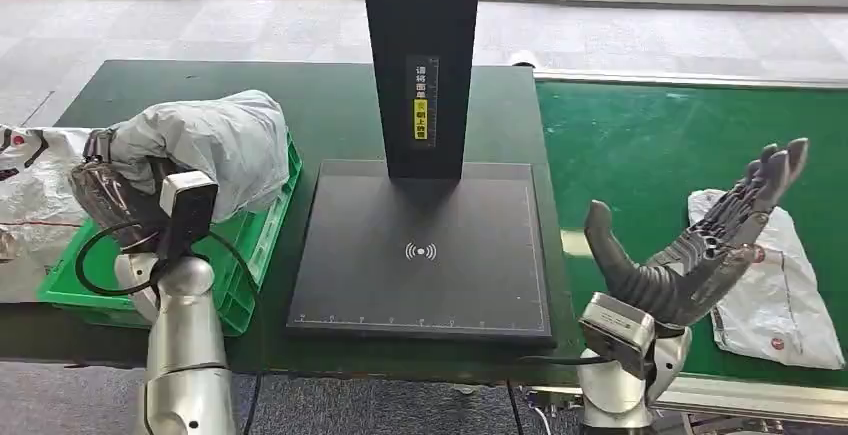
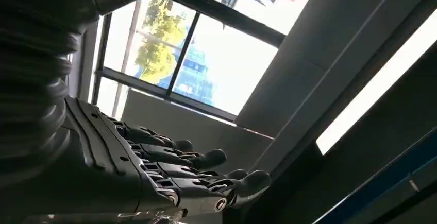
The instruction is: Moved the parcel from conveyor to table for the left to box.
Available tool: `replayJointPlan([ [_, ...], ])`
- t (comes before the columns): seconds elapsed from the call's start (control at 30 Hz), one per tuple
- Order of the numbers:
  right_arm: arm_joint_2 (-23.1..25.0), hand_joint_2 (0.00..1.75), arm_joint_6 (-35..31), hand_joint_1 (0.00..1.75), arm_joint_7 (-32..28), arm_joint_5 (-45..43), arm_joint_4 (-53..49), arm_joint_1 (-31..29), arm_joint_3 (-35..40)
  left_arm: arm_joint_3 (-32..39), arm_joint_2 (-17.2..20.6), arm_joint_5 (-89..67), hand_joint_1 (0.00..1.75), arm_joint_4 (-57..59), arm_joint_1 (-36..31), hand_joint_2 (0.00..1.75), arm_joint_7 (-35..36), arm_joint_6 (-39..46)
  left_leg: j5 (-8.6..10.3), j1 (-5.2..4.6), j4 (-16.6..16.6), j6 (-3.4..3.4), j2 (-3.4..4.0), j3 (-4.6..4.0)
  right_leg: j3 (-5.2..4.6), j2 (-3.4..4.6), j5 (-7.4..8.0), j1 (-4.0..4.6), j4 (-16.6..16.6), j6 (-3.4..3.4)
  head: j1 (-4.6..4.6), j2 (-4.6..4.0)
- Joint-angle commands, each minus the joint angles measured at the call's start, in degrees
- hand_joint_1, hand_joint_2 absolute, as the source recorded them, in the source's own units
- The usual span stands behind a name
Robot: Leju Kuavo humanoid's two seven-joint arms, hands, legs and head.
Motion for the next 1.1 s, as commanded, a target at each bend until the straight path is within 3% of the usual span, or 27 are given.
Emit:
replayJointPlan([
  [0.03,1.2,1.75,0.0,0.0,0.1,0.1,4.1,-0.1,-3.5,11.4,0.8,0.2,1.75,2.1,-4.3,1.75,-1.0,0.1,-0.02,0.05,-0.1,0.01,0.05,0.28,0.27,0.07,0.01,0.05,-0.2,-0.03,0.0,0.0],
  [1.1,1.2,1.75,0.0,0.0,0.1,0.1,5.2,-0.2,-4.5,13.4,0.8,3.0,1.75,0.7,-4.5,1.75,-1.5,0.1,-0.01,0.03,-0.1,-0.01,0.03,0.13,0.13,0.04,0.0,0.04,-0.1,-0.02,0.0,0.0],
])
